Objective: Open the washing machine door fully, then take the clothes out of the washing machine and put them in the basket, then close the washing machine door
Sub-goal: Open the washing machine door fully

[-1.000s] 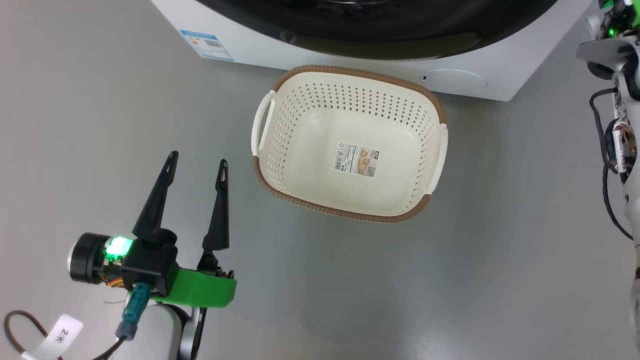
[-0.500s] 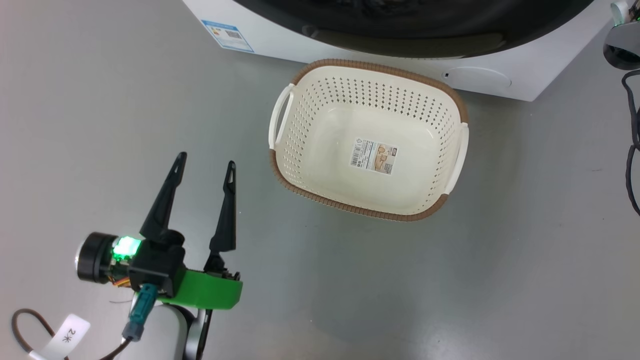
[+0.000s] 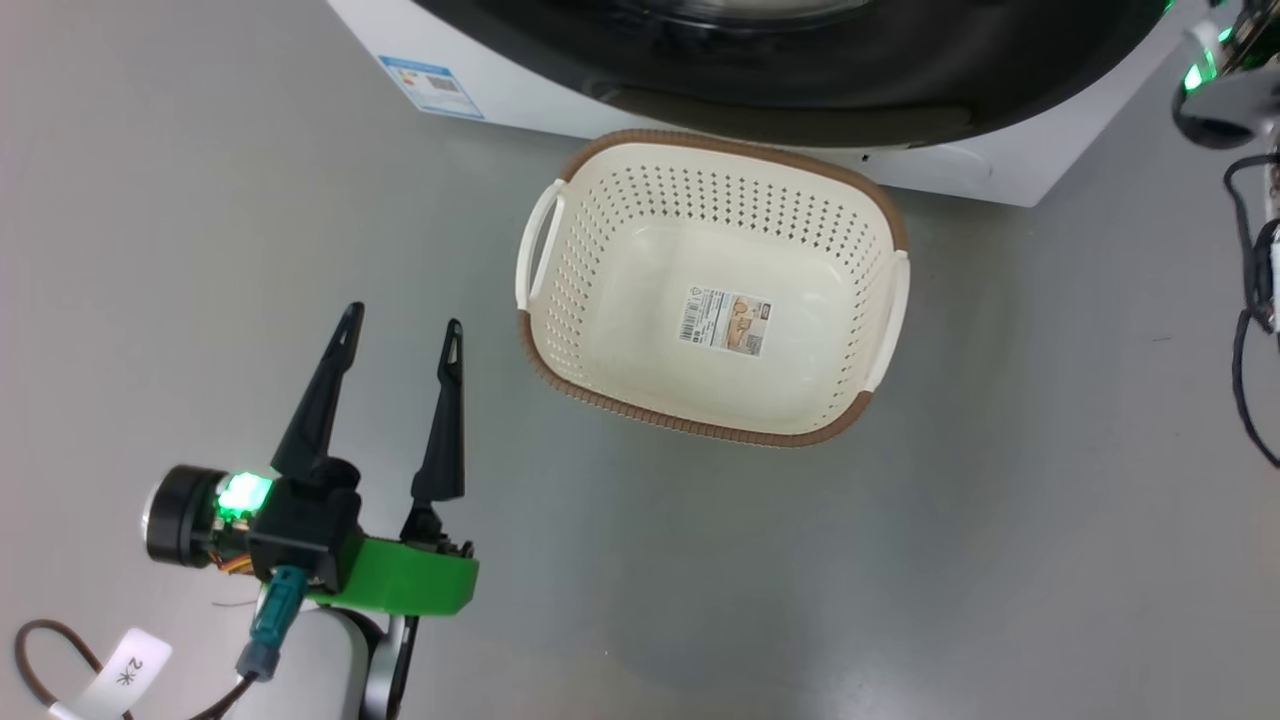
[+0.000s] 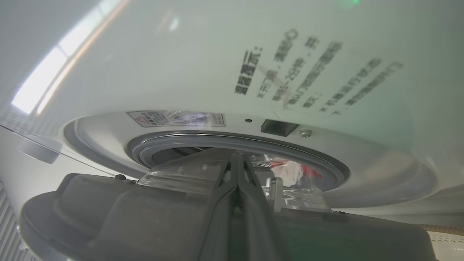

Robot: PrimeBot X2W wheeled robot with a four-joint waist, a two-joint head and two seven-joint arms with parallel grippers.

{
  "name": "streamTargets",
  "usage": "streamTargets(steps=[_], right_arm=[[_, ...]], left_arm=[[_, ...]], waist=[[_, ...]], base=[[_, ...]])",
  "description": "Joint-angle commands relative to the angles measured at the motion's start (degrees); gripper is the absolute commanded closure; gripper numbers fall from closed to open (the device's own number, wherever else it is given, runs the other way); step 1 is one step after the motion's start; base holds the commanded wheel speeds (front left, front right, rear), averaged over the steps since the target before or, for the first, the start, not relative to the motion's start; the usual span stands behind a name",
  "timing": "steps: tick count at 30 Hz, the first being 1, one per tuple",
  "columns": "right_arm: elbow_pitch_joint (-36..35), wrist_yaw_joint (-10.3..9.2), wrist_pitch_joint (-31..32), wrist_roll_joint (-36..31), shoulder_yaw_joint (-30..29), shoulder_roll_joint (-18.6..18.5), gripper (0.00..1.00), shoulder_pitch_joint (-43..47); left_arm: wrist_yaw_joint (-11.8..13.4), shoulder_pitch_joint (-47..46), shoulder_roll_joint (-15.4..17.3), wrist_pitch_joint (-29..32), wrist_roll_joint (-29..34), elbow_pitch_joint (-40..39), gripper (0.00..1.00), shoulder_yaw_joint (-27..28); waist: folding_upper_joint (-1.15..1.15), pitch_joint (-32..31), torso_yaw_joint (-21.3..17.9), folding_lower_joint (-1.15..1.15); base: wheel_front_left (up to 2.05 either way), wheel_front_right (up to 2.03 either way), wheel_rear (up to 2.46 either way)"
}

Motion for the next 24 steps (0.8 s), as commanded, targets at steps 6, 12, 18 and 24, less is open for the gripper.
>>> streamTargets(steps=[6, 12, 18, 24], right_arm=[[-3.67, 0.1, 1.64, 0.37, 1.72, 2.05, 1.0, 4.58], [-5.11, 0.1, 2.45, 0.91, 1.91, 2.69, 1.0, 6.51], [-6.67, 0.1, 3.71, 1.11, 2.75, 3.64, 1.0, 8.72], [-8.38, 0.1, 4.47, 1.29, 3.18, 4.2, 1.0, 10.72]], left_arm=[[-0.01, 0.08, 1.42, -0.45, 0.48, -1.08, 0.0, 2.5], [-0.03, 0.26, 1.62, -0.45, 0.54, -1.1, 0.0, 2.81], [-0.07, 0.69, 1.81, -0.45, 0.46, -1.04, 0.0, 3.19], [-0.03, 0.89, 1.93, -0.45, 0.47, -1.07, 0.0, 3.54]], waist=[[0.0, -1.36, -1.42, 0.0], [0.0, -2.2, -2.06, 0.0], [0.0, -3.42, -2.59, 0.0], [0.0, -4.57, -2.93, 0.0]], base=[[0.0, 0.0, 0.0], [0.0, 0.0, 0.0], [0.0, 0.0, 0.0], [0.0, 0.0, 0.0]])
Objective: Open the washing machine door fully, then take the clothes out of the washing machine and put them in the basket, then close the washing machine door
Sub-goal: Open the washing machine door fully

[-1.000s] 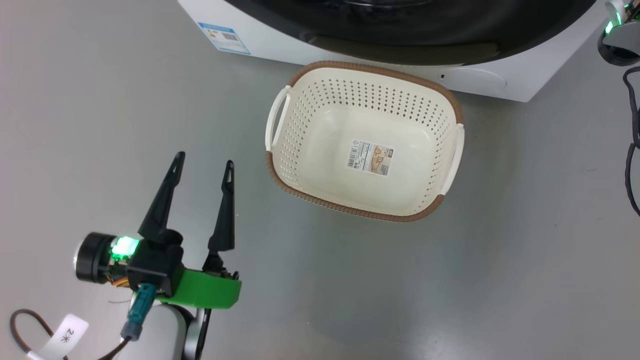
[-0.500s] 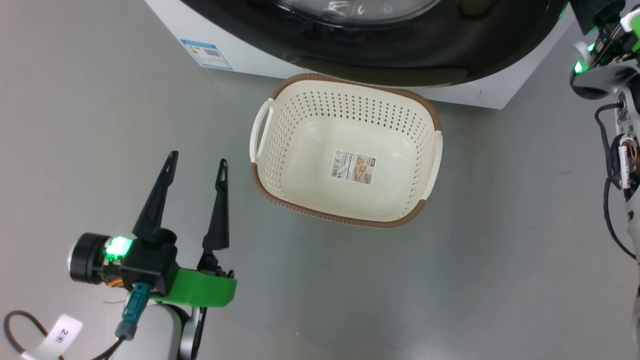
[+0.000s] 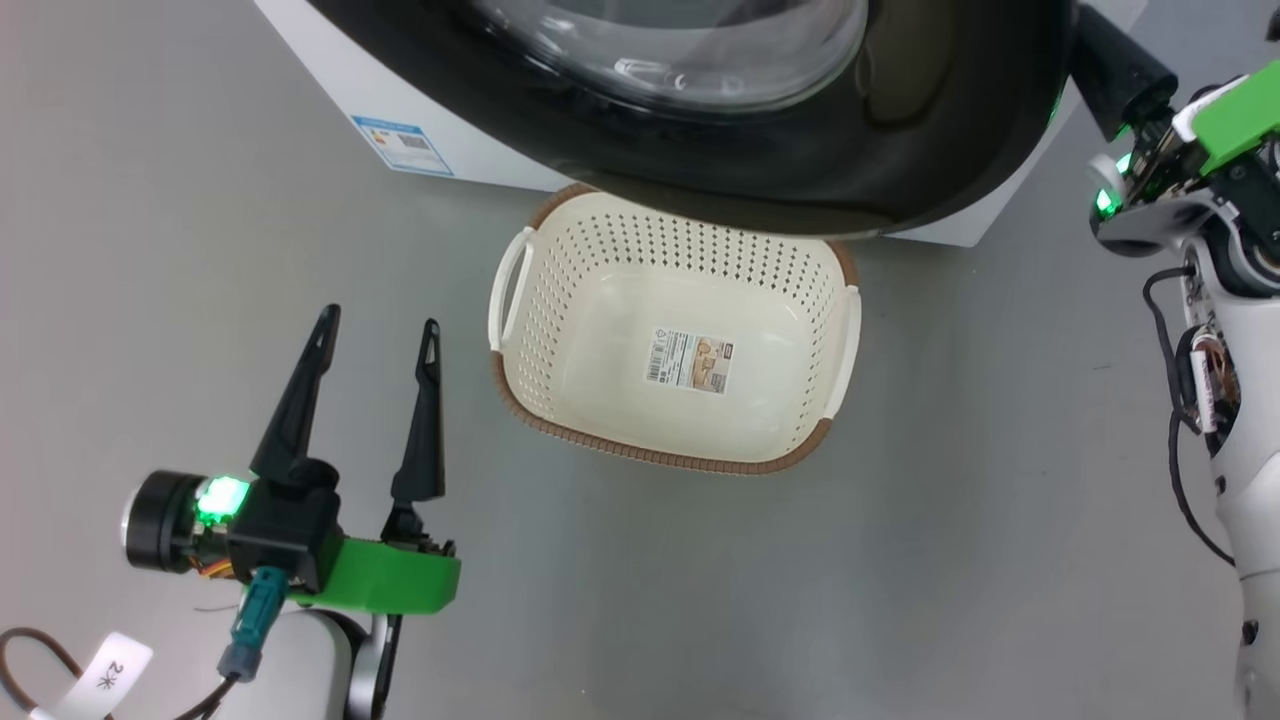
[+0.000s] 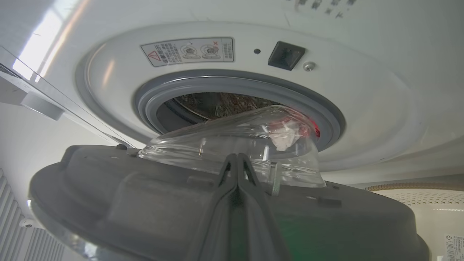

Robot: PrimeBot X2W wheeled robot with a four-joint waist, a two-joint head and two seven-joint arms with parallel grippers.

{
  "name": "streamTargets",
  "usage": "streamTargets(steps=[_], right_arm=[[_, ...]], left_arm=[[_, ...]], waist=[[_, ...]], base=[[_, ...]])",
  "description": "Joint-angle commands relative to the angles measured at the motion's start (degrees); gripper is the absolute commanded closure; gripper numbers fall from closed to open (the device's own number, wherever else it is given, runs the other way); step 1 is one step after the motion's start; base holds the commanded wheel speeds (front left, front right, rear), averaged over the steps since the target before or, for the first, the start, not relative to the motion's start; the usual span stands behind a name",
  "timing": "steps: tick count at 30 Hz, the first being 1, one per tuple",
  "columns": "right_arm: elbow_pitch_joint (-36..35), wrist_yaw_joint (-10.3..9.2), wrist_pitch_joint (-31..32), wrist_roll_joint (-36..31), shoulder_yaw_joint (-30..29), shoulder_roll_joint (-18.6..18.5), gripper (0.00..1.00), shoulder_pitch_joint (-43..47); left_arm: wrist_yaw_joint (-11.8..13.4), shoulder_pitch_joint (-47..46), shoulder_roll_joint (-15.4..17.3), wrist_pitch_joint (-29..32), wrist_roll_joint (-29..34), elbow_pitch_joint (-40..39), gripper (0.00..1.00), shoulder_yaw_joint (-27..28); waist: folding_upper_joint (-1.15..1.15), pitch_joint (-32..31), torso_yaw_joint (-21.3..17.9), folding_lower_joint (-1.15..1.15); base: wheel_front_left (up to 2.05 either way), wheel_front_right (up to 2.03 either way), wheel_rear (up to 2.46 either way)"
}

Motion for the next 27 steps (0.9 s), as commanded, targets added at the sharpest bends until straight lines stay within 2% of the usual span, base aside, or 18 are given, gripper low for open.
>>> streamTargets(steps=[1, 14, 27], right_arm=[[-2.5, 0.1, 0.93, 0.84, 1.38, 1.92, 1.0, 1.1], [-7.94, 0.1, 3.66, 1.43, 3.44, 3.62, 1.0, 8.93], [-13.37, 0.1, 5.61, 2.04, 5.28, 4.64, 1.0, 16.3]], left_arm=[[-0.01, 0.66, 1.49, -0.45, 0.46, -1.14, 0.0, 2.15], [0.18, 2.61, 1.76, -0.45, 0.21, -1.11, 0.0, 3.12], [-0.02, 4.79, 2.35, -0.45, 0.08, -1.05, 0.0, 3.64]], waist=[[0.0, -0.49, -0.21, 0.0], [0.0, -4.61, -0.89, 0.0], [0.0, -8.64, 0.3, 0.0]], base=[[0.0, 0.0, 0.0], [0.0, 0.0, 0.0], [0.0, 0.0, 0.0]])
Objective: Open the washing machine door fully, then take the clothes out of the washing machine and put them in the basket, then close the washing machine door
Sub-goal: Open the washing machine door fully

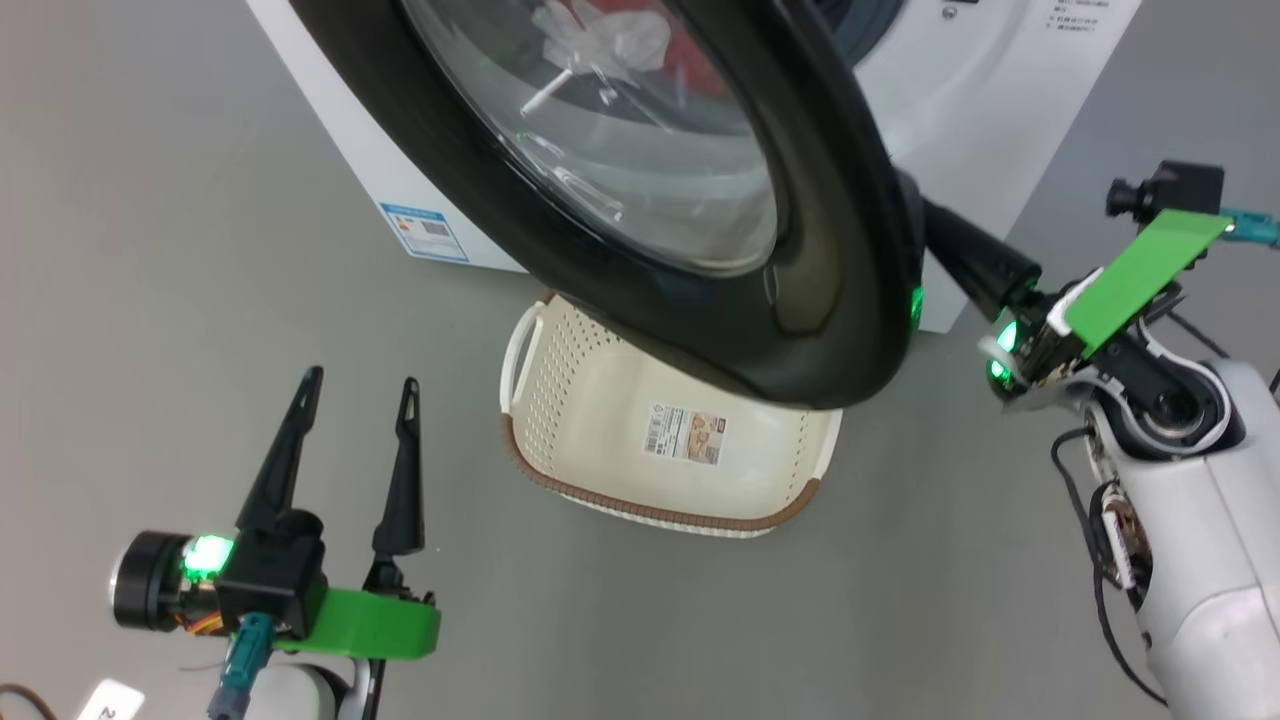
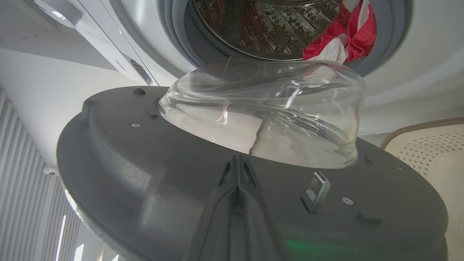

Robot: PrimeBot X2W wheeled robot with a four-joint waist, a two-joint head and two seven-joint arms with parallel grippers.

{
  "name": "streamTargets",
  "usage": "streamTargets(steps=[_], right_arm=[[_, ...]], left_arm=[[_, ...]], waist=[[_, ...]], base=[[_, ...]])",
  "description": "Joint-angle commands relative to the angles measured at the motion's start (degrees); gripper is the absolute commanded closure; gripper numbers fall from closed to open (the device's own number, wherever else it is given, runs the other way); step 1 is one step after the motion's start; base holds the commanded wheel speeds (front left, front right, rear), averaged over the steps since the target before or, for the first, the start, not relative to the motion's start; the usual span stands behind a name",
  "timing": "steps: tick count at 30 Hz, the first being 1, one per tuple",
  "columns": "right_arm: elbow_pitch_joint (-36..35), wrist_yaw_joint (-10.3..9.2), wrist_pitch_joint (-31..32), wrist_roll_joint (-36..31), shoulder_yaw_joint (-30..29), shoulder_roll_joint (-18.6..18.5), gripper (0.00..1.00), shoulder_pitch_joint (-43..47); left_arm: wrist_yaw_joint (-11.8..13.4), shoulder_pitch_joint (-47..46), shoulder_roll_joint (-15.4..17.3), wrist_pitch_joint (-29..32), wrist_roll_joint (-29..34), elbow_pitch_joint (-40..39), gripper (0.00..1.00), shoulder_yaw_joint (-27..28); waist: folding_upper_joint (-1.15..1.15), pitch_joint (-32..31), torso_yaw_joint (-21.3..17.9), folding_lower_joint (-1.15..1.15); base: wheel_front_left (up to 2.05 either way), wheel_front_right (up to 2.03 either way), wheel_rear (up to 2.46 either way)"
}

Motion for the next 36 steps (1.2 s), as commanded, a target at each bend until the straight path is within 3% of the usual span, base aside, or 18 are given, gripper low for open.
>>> streamTargets(steps=[1, 18, 36], right_arm=[[-2.54, 0.1, 0.82, 0.3, 1.44, 1.35, 1.0, 1.32], [-7.72, 0.1, 2.9, 1.42, 5.48, 3.0, 1.0, 9.55], [-10.47, 0.1, 4.08, 2.47, 11.26, 5.18, 1.0, 12.17]], left_arm=[[-0.04, 0.25, 1.48, -0.45, 0.07, -1.07, 0.0, 2.11], [-0.42, 2.63, 1.89, -0.45, -0.18, -0.19, 0.0, 1.89], [-0.11, 3.22, 1.43, -0.45, -0.58, -0.33, 0.0, 1.39]], waist=[[0.0, -1.09, 0.51, 0.0], [0.0, -5.57, 2.85, 0.0], [0.0, -6.6, 5.52, 0.0]], base=[[0.0, 0.0, 0.0], [0.0, 0.0, 0.0], [0.0, 0.0, 0.0]])
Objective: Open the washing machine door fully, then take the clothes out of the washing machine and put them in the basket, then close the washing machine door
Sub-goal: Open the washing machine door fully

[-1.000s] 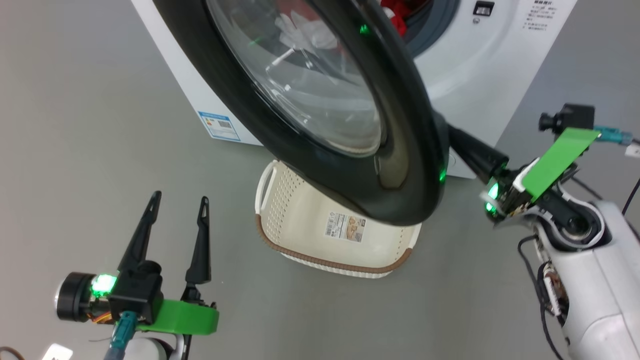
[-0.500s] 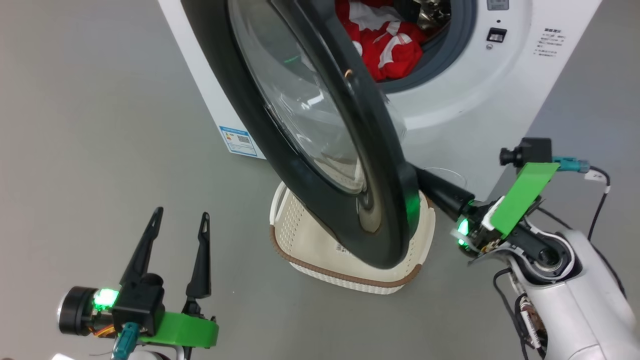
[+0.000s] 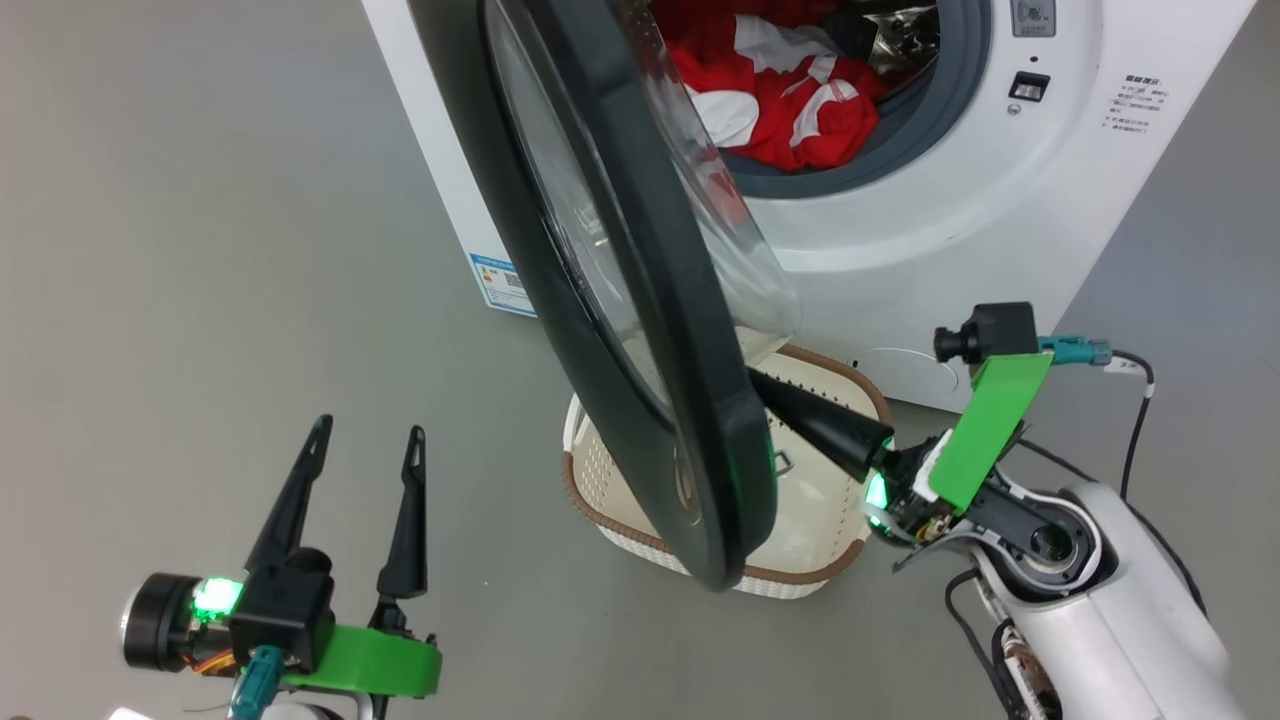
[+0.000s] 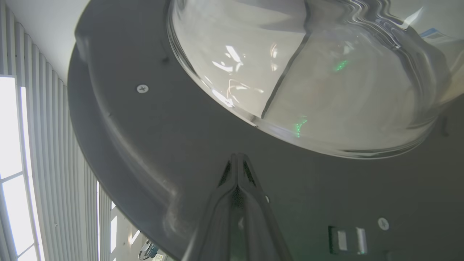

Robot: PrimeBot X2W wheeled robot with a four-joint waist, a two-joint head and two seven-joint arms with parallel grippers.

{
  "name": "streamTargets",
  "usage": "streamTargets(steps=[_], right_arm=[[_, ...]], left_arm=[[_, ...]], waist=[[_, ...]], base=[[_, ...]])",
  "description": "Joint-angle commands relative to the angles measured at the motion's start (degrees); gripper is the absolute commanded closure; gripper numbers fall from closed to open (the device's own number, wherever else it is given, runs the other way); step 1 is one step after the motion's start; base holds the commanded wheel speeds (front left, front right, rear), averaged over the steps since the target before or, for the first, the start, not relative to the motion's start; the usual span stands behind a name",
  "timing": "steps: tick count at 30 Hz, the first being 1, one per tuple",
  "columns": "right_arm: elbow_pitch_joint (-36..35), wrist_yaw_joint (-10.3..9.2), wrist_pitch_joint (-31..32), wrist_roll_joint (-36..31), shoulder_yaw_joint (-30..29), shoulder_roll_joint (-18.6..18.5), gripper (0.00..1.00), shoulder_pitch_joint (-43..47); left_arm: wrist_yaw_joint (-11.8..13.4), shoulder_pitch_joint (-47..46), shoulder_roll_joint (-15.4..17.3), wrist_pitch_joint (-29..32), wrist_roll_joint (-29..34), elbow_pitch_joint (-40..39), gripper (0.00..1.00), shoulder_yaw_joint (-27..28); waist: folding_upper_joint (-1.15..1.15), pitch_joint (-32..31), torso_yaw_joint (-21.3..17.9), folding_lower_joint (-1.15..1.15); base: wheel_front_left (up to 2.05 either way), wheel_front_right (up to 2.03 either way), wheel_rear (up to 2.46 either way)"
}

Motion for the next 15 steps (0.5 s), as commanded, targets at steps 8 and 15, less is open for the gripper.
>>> streamTargets(steps=[8, 15], right_arm=[[-3.68, 0.1, 0.67, 1.83, 4.54, 1.9, 1.0, 1.79], [-3.73, 0.1, 0.49, 2.67, 6.92, 2.25, 1.0, 2.13]], left_arm=[[0.01, -0.21, 0.74, -0.46, -0.5, -1.17, 0.0, 1.77], [0.02, -0.16, 0.58, -0.46, -0.65, -1.34, 0.0, 1.63]], waist=[[0.0, -0.67, 0.74, 0.0], [0.0, -0.47, 1.37, 0.0]], base=[[0.0, 0.0, 0.0], [0.0, 0.0, 0.0]])
